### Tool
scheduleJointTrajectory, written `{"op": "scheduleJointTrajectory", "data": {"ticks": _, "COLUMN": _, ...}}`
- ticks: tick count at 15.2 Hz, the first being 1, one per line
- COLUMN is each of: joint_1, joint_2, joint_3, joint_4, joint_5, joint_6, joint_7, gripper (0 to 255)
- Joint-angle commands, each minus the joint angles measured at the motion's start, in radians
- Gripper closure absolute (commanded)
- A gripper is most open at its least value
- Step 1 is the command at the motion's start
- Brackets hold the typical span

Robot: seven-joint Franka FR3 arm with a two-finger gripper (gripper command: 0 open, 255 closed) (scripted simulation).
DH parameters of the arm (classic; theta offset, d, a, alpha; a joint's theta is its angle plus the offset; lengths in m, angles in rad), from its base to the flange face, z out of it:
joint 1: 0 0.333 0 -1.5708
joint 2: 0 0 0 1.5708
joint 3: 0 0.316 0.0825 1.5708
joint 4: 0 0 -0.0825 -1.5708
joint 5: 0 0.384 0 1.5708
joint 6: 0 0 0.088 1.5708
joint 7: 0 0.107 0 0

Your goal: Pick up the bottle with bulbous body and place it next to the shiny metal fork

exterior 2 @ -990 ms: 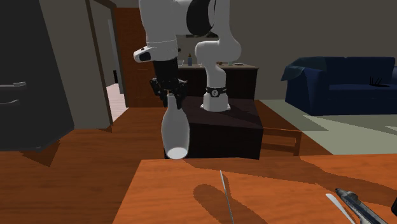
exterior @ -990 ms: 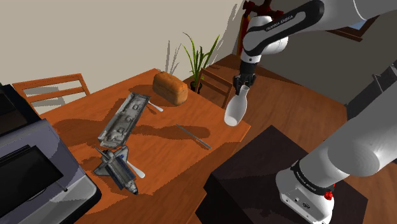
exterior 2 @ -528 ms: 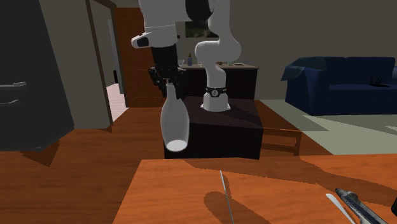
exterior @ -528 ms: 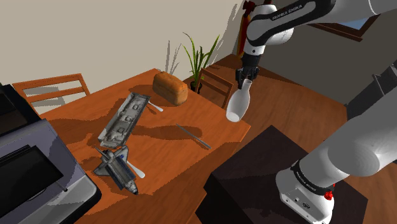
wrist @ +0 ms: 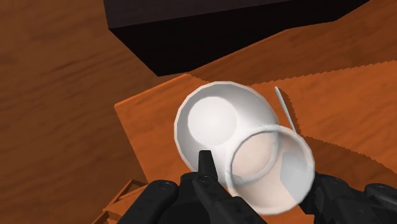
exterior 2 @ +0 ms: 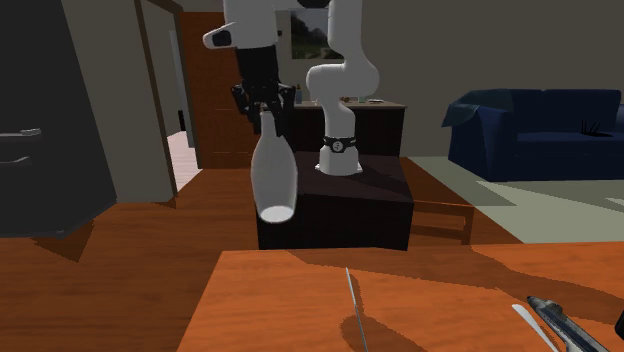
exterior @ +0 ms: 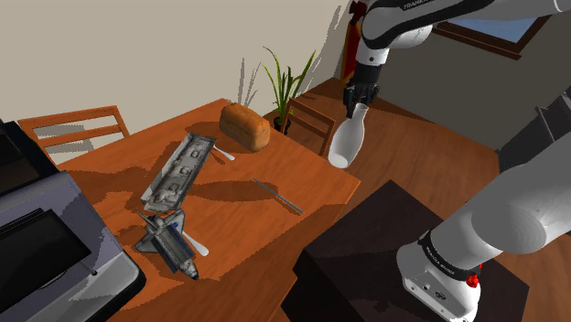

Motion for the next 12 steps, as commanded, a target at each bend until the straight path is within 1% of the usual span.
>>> {"op": "scheduleJointTrajectory", "data": {"ticks": 1, "joint_1": 0.0, "joint_2": -0.011, "joint_3": 0.001, "joint_4": 0.016, "joint_5": -0.001, "joint_6": -0.027, "joint_7": 0.001, "gripper": 255}}
{"op": "scheduleJointTrajectory", "data": {"ticks": 12, "joint_1": 0.001, "joint_2": -0.059, "joint_3": 0.004, "joint_4": 0.116, "joint_5": -0.006, "joint_6": -0.174, "joint_7": 0.004, "gripper": 255}}
